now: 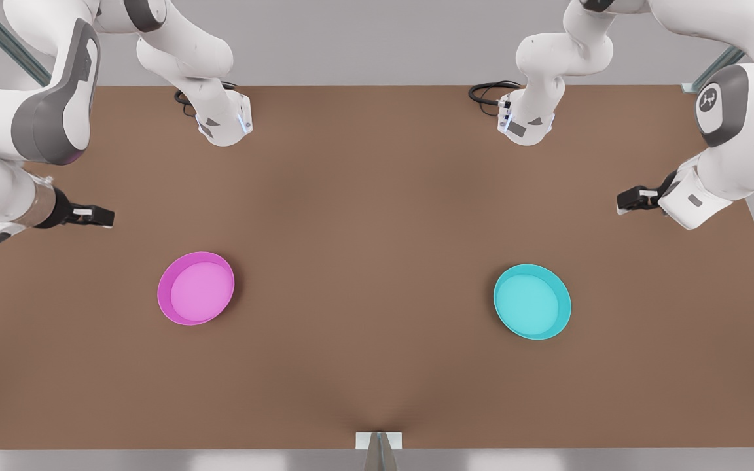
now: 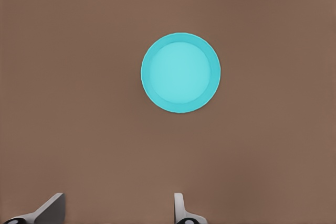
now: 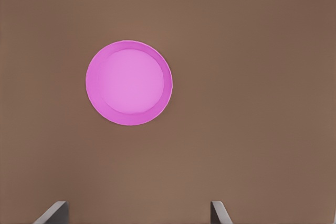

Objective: Flip the blue plate over with the left arm, and stack the pink plate on top of the blue plate with the right arm

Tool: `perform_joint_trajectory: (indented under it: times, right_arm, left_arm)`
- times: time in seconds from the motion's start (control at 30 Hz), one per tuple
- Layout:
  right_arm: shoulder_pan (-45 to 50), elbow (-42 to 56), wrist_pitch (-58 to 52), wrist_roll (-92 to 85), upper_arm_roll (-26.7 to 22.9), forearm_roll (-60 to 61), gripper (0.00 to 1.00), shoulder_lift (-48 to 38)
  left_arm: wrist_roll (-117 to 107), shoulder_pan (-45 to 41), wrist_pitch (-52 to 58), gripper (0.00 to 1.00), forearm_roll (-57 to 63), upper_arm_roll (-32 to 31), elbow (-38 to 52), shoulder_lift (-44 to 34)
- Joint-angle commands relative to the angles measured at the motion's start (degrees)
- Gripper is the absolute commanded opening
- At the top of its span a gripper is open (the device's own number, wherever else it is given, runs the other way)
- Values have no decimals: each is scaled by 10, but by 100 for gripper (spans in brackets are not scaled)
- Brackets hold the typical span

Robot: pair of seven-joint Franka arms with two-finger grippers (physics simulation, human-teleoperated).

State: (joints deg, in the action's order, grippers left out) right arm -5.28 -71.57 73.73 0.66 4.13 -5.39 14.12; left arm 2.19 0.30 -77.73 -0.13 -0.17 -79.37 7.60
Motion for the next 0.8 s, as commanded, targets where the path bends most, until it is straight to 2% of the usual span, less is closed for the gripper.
perform_joint_trajectory:
  times: [0.0,0.07,0.1,0.17,0.27,0.33,0.37,0.47,0.73,0.77]
  right_arm:
    - [0,0,19,3,0,0,100,-1]
    - [0,-1,19,2,0,0,100,-1]
    - [0,-1,19,2,0,0,100,-1]
    - [0,-2,19,1,0,-1,100,1]
    - [-1,-5,18,1,0,1,100,2]
    - [-2,-5,15,0,0,1,100,2]
    - [-2,-6,12,0,0,1,100,2]
    - [-3,-7,10,-6,-1,4,100,6]
    - [-3,-9,11,-7,-2,3,100,9]
    - [-3,-9,11,-7,-2,3,100,9]
  left_arm:
    - [12,1,-11,100,1,0,0,2]
    - [11,11,-15,100,0,10,-3,42]
    - [10,38,-51,100,-16,16,-8,105]
    - [65,80,-160,100,-113,16,-18,199]
    - [316,107,-319,100,-140,20,-100,260]
    - [398,109,-370,100,-142,21,-118,277]
    - [399,107,-386,100,-159,21,-149,280]
    - [364,98,-417,100,-168,21,-157,284]
    - [302,66,-423,100,-186,22,-158,311]
    - [273,65,-425,84,-187,21,-159,312]
